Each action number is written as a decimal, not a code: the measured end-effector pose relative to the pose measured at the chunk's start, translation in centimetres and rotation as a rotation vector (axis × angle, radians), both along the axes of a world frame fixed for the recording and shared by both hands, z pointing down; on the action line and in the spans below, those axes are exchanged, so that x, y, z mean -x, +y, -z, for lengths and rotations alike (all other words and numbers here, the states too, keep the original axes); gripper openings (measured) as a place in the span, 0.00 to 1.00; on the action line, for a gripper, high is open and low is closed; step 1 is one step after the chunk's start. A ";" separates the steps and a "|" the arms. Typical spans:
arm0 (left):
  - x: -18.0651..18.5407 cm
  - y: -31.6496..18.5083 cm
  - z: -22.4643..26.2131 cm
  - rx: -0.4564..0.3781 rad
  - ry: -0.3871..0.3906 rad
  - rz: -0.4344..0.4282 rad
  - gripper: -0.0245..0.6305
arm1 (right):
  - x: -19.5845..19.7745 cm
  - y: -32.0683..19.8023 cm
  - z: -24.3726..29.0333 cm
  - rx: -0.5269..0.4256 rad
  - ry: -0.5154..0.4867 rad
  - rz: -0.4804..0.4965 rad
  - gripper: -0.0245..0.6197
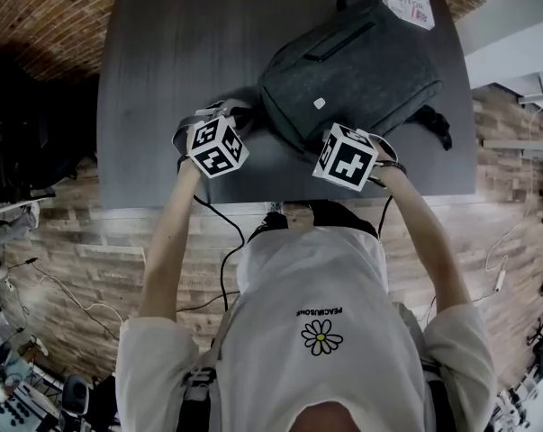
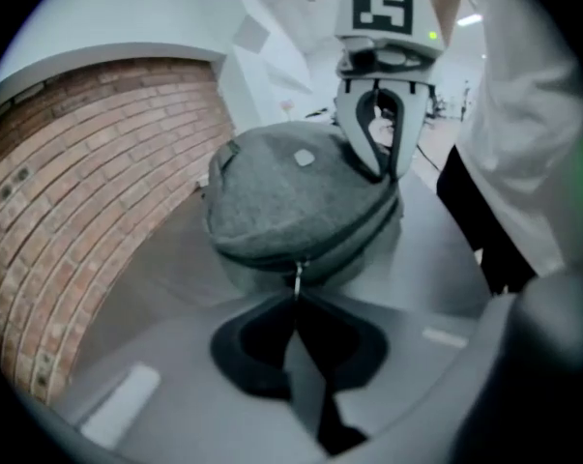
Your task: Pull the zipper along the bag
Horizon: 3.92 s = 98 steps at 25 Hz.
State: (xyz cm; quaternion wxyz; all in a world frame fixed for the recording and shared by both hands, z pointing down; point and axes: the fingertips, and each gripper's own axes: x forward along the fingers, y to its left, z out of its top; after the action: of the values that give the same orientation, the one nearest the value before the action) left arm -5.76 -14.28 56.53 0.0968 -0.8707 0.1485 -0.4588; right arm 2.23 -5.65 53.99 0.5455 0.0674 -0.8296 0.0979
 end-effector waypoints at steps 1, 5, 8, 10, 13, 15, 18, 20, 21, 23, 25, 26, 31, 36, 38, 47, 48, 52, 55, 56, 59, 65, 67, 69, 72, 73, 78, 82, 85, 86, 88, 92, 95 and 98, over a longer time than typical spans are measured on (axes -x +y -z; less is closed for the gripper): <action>-0.1 0.4 -0.2 0.024 0.021 -0.005 0.05 | -0.3 0.2 0.0 0.001 0.000 -0.008 0.06; -1.3 2.2 -0.8 0.177 0.162 -0.024 0.05 | -2.3 1.1 -0.4 0.011 0.049 0.009 0.06; -2.2 3.2 -1.0 0.238 0.228 -0.001 0.05 | -3.6 1.4 -0.7 0.017 0.034 -0.050 0.07; -2.7 3.5 -0.8 0.252 0.274 0.034 0.05 | -4.0 1.6 -0.5 0.031 -0.012 -0.127 0.07; -3.0 3.5 -0.6 0.267 0.317 0.067 0.04 | -4.2 1.5 -0.1 0.019 -0.049 -0.216 0.09; -3.0 3.5 -0.5 0.265 0.324 0.069 0.04 | -4.1 1.4 0.7 -0.009 -0.075 -0.274 0.10; -3.0 3.6 -0.3 0.268 0.344 0.073 0.04 | -2.9 0.0 3.6 -0.056 -0.225 -0.409 0.19; -2.8 3.7 -0.3 0.270 0.352 0.074 0.04 | -1.4 -1.2 4.4 -0.067 -0.283 -0.478 0.24; -2.8 3.7 -0.3 0.265 0.348 0.070 0.04 | -0.6 -1.7 4.0 -0.074 -0.281 -0.494 0.26; -2.8 3.8 -0.2 0.239 0.322 0.045 0.04 | 0.7 -2.8 2.4 -0.098 -0.243 -0.522 0.27; -3.0 4.0 -0.1 0.208 0.278 0.003 0.04 | 1.4 -3.8 0.9 -0.134 -0.184 -0.550 0.27; -3.1 4.0 -0.1 0.193 0.256 -0.016 0.04 | 1.6 -4.2 0.3 -0.153 -0.150 -0.558 0.27; -3.2 3.9 -0.2 0.151 0.187 -0.072 0.04 | 1.4 -5.2 -1.2 -0.189 -0.023 -0.549 0.19; -3.4 3.8 0.1 0.133 0.165 -0.148 0.04 | 1.2 -4.3 -0.3 -0.110 -0.063 -0.489 0.08; -3.5 3.6 0.2 0.132 0.162 -0.164 0.05 | 0.9 -3.6 -0.4 -0.106 -0.070 -0.452 0.07; -3.9 3.1 0.1 0.120 0.161 -0.183 0.05 | -1.5 0.4 0.1 -0.126 -0.026 -0.330 0.07; -3.9 2.5 0.0 0.115 0.164 -0.162 0.05 | -2.0 1.1 0.1 -0.121 -0.015 -0.314 0.07; -4.9 0.9 -0.2 0.102 0.178 -0.117 0.05 | -4.3 3.8 -0.1 -0.102 0.006 -0.292 0.07; -5.8 0.0 -0.1 0.082 0.180 -0.112 0.05 | -5.6 4.8 -0.1 -0.092 0.015 -0.305 0.07; -6.1 -0.3 -0.1 0.075 0.181 -0.105 0.05 | -5.9 5.0 -0.1 -0.090 0.018 -0.308 0.07; -7.0 -1.1 -0.2 0.067 0.187 -0.070 0.06 | -6.6 5.5 0.0 -0.089 0.025 -0.321 0.07; -7.1 -0.9 0.0 0.080 0.220 -0.032 0.04 | -5.3 4.8 1.1 -0.137 -0.024 -0.379 0.12; -7.0 -1.1 0.0 0.082 0.222 -0.031 0.04 | -3.3 3.5 2.8 -0.180 -0.129 -0.446 0.15; -7.0 -1.1 0.0 0.084 0.220 -0.037 0.04 | -0.9 2.3 3.7 -0.209 -0.193 -0.464 0.27; -6.9 -0.9 0.1 0.089 0.225 -0.036 0.04 | 1.1 -0.1 3.2 -0.318 -0.146 -0.437 0.35; -6.9 -0.9 0.1 0.090 0.224 -0.036 0.04 | 1.2 -1.0 2.8 -0.361 -0.108 -0.435 0.35; -6.8 -1.2 -0.2 0.089 0.231 -0.033 0.04 | 1.0 -3.0 0.2 -0.435 0.063 -0.432 0.33; -6.8 -1.4 -0.4 0.043 0.218 -0.011 0.05 | 0.9 -2.9 -0.7 -0.367 0.108 -0.475 0.26; -7.0 -2.1 -0.7 0.009 0.211 0.067 0.05 | 1.2 -2.6 -0.2 -0.273 0.051 -0.514 0.17; -7.2 -2.6 -0.7 0.006 0.215 0.099 0.05 | 1.3 -2.5 0.0 -0.243 0.031 -0.527 0.14; -7.8 -3.7 -0.5 0.008 0.226 0.147 0.05 | 1.4 -2.4 0.3 -0.193 -0.006 -0.555 0.09; -9.1 -6.4 -0.3 0.009 0.221 0.168 0.05 | 1.5 -2.3 0.4 -0.140 -0.059 -0.606 0.05; -10.3 -8.7 -0.2 0.010 0.217 0.176 0.05 | 1.6 -2.1 0.3 -0.129 -0.057 -0.589 0.05; -11.3 -10.4 -0.4 0.016 0.198 0.167 0.06 | 1.6 -2.0 0.2 -0.113 -0.067 -0.581 0.05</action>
State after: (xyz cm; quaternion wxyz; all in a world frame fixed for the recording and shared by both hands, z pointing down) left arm 5.53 -24.64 56.97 0.0360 -0.8970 0.2258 -0.3782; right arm 0.61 -7.62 53.77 0.4624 0.3291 -0.7973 0.2055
